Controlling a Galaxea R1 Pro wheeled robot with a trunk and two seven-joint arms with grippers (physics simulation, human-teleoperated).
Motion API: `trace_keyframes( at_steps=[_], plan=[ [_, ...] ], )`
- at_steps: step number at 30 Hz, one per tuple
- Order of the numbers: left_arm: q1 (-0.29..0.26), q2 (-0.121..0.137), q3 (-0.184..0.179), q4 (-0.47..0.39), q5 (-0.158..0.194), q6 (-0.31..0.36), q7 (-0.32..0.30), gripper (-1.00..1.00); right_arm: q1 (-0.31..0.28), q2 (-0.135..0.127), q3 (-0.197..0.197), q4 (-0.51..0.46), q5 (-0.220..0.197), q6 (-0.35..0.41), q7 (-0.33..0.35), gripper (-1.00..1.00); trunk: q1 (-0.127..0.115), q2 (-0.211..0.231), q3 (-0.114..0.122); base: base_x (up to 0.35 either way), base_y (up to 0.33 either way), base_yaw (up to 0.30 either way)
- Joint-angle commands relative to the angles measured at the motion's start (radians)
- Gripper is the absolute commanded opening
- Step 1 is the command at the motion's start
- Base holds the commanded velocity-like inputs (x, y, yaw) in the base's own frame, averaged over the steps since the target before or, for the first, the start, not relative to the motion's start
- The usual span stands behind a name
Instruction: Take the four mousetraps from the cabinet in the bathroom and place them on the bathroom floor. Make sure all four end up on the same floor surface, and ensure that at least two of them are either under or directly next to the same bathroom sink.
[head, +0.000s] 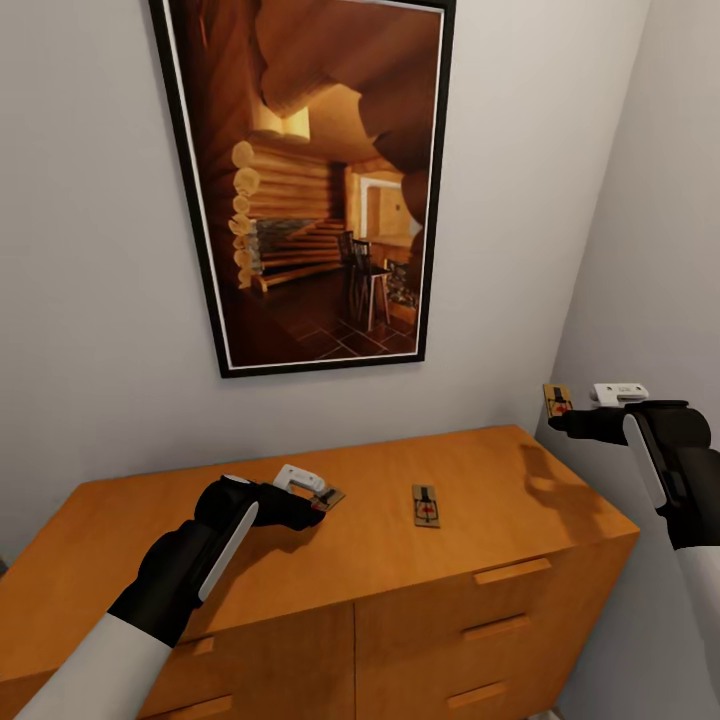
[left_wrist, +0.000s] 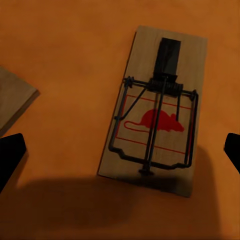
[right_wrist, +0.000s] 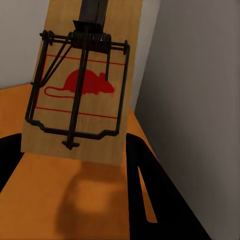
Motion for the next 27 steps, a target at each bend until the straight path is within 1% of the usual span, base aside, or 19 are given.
trace_keyframes(
  at_steps=[1, 15, 19, 23, 27],
  plan=[
    [-0.001, 0.001, -0.002, -0.001, 0.009, 0.004, 0.005, 1.0, -0.001, 0.0, -0.001, -0.001, -0.011, 0.005, -0.004, -1.0, 0.0, -0.001, -0.001, 0.005, 0.014, 0.0],
    [-0.001, -0.001, -0.004, -0.001, 0.011, 0.004, 0.005, 1.0, -0.001, 0.0, -0.001, -0.001, -0.011, 0.005, -0.004, -1.0, 0.0, -0.001, -0.001, 0.001, 0.003, 0.0],
    [-0.001, -0.003, -0.016, -0.001, 0.012, 0.004, 0.005, 1.0, -0.001, 0.0, -0.001, -0.001, -0.012, 0.005, -0.004, -1.0, 0.0, -0.001, -0.001, 0.0, 0.0, 0.0],
    [-0.001, -0.006, -0.04, -0.001, 0.012, 0.004, 0.005, 1.0, -0.001, 0.0, -0.001, -0.001, -0.012, 0.005, -0.004, -1.0, 0.0, -0.001, -0.001, 0.0, 0.0, 0.0],
    [-0.001, -0.005, -0.049, -0.001, 0.012, 0.003, 0.005, 1.0, -0.001, 0.0, -0.001, -0.001, -0.011, 0.005, -0.004, -1.0, 0.0, -0.001, -0.001, 0.0, 0.0, 0.0]
  ],
)
